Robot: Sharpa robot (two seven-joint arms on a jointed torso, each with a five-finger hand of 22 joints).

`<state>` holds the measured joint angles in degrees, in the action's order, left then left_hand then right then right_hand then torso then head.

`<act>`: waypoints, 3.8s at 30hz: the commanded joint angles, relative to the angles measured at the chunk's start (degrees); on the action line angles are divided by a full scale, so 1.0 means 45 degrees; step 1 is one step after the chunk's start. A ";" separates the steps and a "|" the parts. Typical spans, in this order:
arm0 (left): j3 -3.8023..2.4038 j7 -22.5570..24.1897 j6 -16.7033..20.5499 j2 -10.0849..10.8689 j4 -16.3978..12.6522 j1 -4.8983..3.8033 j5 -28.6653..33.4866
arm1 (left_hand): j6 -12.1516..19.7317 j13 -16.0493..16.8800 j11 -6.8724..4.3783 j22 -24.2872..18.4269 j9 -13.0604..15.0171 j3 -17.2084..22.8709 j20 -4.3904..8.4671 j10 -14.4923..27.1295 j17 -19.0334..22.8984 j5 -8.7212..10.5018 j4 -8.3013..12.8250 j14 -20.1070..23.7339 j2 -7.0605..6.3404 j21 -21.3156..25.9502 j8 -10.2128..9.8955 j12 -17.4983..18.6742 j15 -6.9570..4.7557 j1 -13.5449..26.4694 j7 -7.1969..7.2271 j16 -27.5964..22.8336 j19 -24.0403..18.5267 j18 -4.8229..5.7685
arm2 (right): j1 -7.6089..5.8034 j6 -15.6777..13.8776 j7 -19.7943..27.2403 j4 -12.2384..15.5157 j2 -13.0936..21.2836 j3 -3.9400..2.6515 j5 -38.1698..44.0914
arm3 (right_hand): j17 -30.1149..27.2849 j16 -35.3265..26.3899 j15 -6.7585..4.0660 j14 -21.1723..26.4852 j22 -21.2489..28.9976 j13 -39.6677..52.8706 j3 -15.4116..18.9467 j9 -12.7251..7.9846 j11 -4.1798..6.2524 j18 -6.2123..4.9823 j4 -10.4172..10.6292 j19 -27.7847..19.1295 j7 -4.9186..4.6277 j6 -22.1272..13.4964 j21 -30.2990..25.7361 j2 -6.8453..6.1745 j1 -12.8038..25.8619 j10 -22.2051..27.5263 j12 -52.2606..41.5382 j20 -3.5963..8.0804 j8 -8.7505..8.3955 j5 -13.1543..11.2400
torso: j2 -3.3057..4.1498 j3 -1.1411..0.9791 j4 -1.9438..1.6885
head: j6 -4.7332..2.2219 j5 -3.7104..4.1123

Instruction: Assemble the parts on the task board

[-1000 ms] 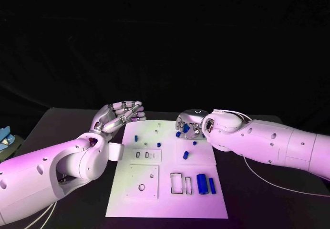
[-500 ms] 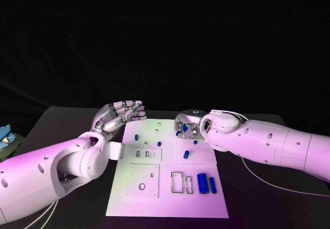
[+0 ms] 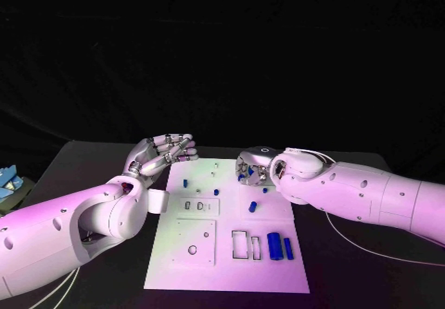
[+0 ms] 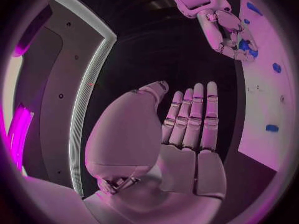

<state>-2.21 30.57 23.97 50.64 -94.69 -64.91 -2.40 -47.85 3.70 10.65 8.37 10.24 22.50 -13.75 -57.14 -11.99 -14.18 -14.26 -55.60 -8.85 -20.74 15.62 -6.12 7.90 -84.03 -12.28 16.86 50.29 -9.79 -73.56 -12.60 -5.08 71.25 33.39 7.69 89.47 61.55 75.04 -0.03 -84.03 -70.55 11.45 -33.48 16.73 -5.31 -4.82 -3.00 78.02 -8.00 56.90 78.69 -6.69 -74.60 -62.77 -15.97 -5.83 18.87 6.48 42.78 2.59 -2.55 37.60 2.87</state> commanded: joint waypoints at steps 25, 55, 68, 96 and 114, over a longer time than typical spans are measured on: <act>-0.0012 -0.0045 -0.0371 -0.0119 0.0175 -0.0022 0.0045 | -0.0082 0.0007 0.0049 -0.0011 -0.0090 0.0421 -0.0006 -0.0199 -0.0082 0.0095 0.0201 0.0125 -0.0249 -0.0105 -0.0172 0.0403 0.0071 0.0310 -0.0406 -0.0372 -0.0042 -0.0092 | -0.0032 -0.3567 0.0961 -0.1364 -0.1374 -0.0018 -0.0972 | 0.0049 0.0189 -0.0143 -0.0231 -0.0695 0.0377 -0.0303 0.0433 0.0337 0.0272 -0.0367 0.0420 0.0001 0.0068 0.0426 0.0176 -0.0339 -0.0464 -0.0319 0.0080 0.0311 -0.0034 | 0.0141 0.0016 -0.0100 | -0.0343 -0.0112; -0.0008 -0.0109 -0.0362 -0.0096 0.0246 -0.0033 0.0045 | -0.0092 0.0010 0.0061 -0.0120 -0.0106 0.0511 -0.0086 -0.0229 -0.0107 0.0100 0.0254 0.0166 -0.0291 0.0069 -0.0204 0.0475 0.0104 0.0413 -0.0412 -0.0463 -0.0310 -0.0093 | 0.0248 -0.3171 0.1206 -0.2762 -0.2474 -0.0020 -0.1072 | 0.0073 0.0231 -0.0114 -0.0236 -0.0702 0.0393 -0.0340 0.0486 0.0304 0.0270 -0.0379 0.0400 -0.0022 -0.0046 0.0429 0.0165 -0.0269 -0.0359 -0.0293 0.0062 0.0283 -0.0023 | 0.0232 0.0025 -0.0140 | -0.0308 -0.0209; -0.0008 -0.0134 -0.0350 -0.0042 0.0184 -0.0123 0.0045 | -0.0088 0.0009 0.0064 -0.0131 -0.0109 0.0523 -0.0094 -0.0226 -0.0109 0.0100 0.0263 0.0174 -0.0297 0.0084 -0.0211 0.0484 0.0107 0.0422 -0.0415 -0.0476 -0.0330 -0.0097 | 0.0221 -0.3250 0.1218 -0.2796 -0.2593 -0.0022 -0.1060 | 0.0060 0.0237 -0.0101 -0.0232 -0.0706 0.0402 -0.0350 0.0511 0.0288 0.0268 -0.0393 0.0390 -0.0035 -0.0098 0.0430 0.0137 -0.0236 -0.0310 -0.0282 0.0051 0.0269 0.0015 | 0.0304 0.0046 -0.0068 | -0.0317 -0.0236; -0.0008 -0.0165 -0.0317 -0.0045 0.0250 -0.0128 0.0047 | -0.0084 0.0008 0.0069 -0.0152 -0.0115 0.0545 -0.0113 -0.0224 -0.0114 0.0105 0.0276 0.0187 -0.0305 0.0108 -0.0223 0.0500 0.0115 0.0451 -0.0417 -0.0503 -0.0359 -0.0107 | 0.0222 -0.2766 0.1310 -0.2756 -0.2595 -0.0023 -0.1038 | -0.0364 0.0093 0.0189 -0.0084 -0.0146 0.0183 -0.0486 0.0493 -0.0051 0.0140 -0.0290 -0.0085 -0.0340 -0.1013 0.0056 -0.0150 0.0207 0.0683 0.0268 -0.0154 -0.0252 0.0098 | 0.0359 0.0030 -0.0096 | -0.0313 -0.0230; -0.0008 -0.0240 -0.0352 0.0000 0.0297 -0.0129 0.0047 | -0.0081 0.0008 0.0072 -0.0156 -0.0116 0.0549 -0.0117 -0.0220 -0.0115 0.0106 0.0278 0.0191 -0.0308 0.0112 -0.0227 0.0505 0.0117 0.0459 -0.0420 -0.0509 -0.0364 -0.0109 | 0.0202 -0.2882 0.1168 -0.2410 -0.2209 -0.0047 -0.1006 | -0.1714 -0.0505 0.0584 0.0410 0.1769 -0.0544 -0.0449 0.0416 -0.0520 -0.0307 -0.0223 -0.1442 -0.0684 -0.1941 -0.1372 -0.0686 0.0469 0.2170 0.0920 -0.0606 -0.1084 0.0212 | 0.0344 0.0015 -0.0055 | -0.0321 -0.0231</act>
<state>-2.20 29.38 23.38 50.64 -93.34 -65.41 -2.27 -47.85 3.69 10.85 7.74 9.78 24.60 -14.23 -57.77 -12.41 -13.97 -13.12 -55.08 -10.25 -20.45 14.95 -4.16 8.41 -82.63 -12.28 14.79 49.04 -9.75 -72.62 -24.81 0.46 59.67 22.80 7.52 84.43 53.80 72.52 2.76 -82.06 -62.49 9.06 -35.82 18.53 -7.86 -5.33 -3.93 71.17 -11.08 47.89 72.22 -9.53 -72.24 -52.63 -11.57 -8.45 13.71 7.13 44.40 2.70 -2.91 36.34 1.79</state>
